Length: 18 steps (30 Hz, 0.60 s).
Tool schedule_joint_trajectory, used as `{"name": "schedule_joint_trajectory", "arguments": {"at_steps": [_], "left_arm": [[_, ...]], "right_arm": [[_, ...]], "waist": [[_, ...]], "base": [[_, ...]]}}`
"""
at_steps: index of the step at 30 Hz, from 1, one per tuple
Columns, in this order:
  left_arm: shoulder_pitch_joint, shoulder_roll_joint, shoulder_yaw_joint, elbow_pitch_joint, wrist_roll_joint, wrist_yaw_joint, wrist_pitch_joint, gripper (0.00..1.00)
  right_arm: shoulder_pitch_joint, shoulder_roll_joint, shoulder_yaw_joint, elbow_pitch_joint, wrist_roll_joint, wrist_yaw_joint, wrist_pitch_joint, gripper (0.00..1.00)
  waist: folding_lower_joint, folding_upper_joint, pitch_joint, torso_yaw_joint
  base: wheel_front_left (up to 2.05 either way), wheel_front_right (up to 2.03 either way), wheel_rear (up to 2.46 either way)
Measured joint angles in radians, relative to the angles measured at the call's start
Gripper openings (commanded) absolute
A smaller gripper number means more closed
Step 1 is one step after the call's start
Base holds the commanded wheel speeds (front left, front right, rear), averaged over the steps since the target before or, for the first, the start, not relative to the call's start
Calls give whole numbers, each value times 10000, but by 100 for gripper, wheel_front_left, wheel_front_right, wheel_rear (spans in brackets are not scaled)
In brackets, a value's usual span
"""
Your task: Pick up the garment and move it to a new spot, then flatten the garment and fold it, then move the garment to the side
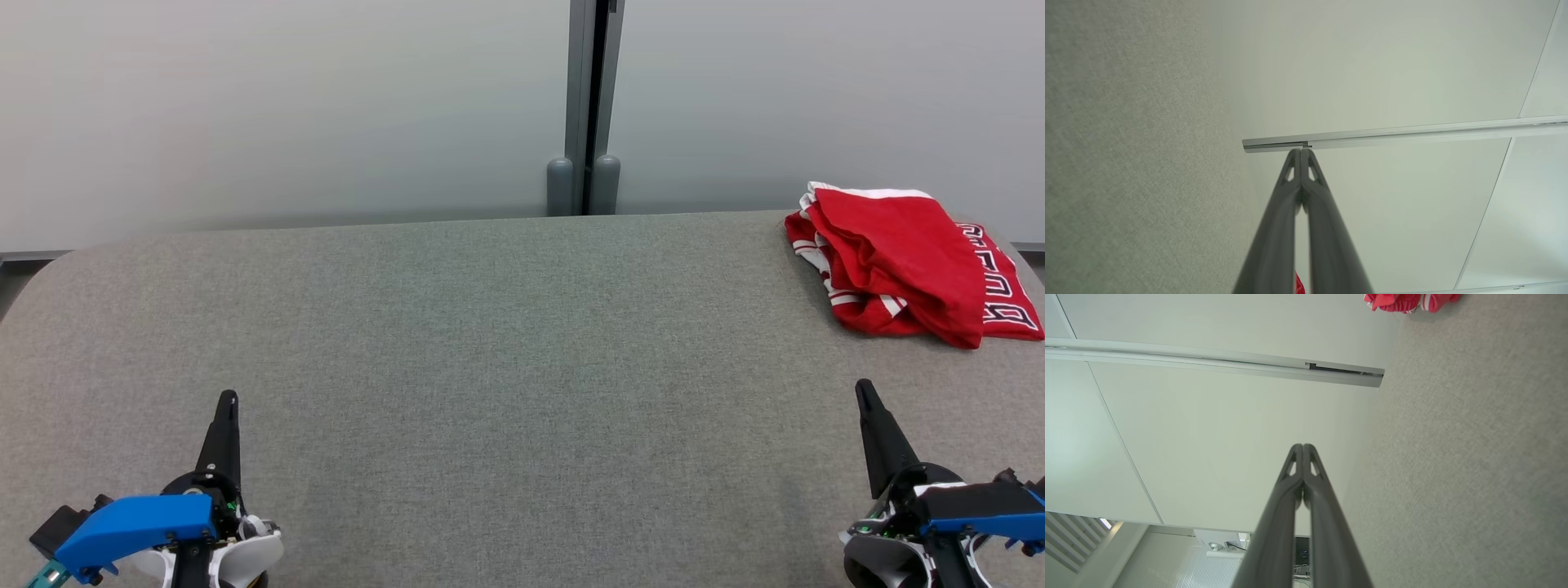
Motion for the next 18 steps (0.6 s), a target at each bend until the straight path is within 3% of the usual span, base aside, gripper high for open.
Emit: {"name": "schedule_joint_trajectory", "arguments": {"at_steps": [18], "left_arm": [[-139,-42,157,-94,-905,-17,238,0]], "right_arm": [[-51,-10,-31,-35,1011,0,125,0]], "waist": [[0,0,8,-8]], "base": [[0,0,0]]}}
